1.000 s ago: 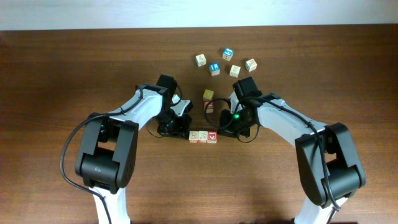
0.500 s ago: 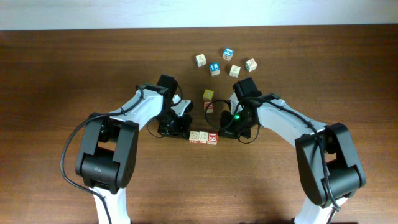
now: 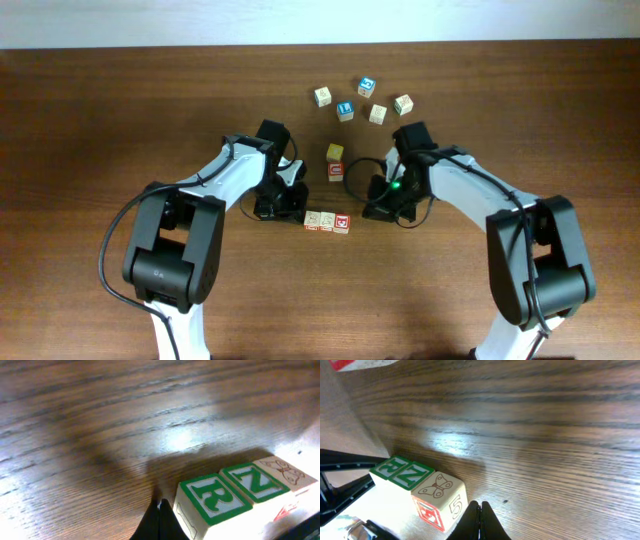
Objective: Rotate 3 blocks
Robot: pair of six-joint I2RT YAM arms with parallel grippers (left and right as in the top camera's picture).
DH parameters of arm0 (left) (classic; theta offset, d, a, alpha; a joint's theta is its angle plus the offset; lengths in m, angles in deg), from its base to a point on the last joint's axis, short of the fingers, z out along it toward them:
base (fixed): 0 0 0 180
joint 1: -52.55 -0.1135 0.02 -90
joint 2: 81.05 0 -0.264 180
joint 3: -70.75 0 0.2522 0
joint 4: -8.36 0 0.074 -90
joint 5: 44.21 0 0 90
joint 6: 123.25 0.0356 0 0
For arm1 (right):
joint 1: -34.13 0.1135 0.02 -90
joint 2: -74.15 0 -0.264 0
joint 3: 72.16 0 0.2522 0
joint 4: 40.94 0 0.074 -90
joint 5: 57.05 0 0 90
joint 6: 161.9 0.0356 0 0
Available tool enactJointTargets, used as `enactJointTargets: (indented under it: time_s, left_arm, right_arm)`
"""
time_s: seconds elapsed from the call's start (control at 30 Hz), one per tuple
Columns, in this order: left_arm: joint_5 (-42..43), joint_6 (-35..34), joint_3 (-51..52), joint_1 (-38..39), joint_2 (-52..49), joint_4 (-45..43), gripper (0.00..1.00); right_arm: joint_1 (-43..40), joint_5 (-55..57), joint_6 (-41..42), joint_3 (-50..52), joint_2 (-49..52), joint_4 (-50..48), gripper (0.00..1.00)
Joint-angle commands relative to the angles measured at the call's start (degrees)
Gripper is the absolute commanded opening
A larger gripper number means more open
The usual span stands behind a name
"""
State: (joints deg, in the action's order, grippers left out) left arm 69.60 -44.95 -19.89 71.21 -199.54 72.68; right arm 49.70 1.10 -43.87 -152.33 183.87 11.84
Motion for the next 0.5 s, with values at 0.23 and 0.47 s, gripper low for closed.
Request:
enactJointTargets:
  time_s: [0.23, 0.47]
  left_arm:
    - [-6.3, -5.4, 0.4, 0.0, -0.8, 0.0, 0.0]
    - [-6.3, -5.4, 0.4, 0.0, -0.8, -0.1, 0.0]
  right_arm:
    - [2.9, -1.6, -1.4, 3.5, 0.2, -2.3, 0.04]
    - [4.3, -1.6, -1.7, 3.7, 0.2, -4.9, 0.04]
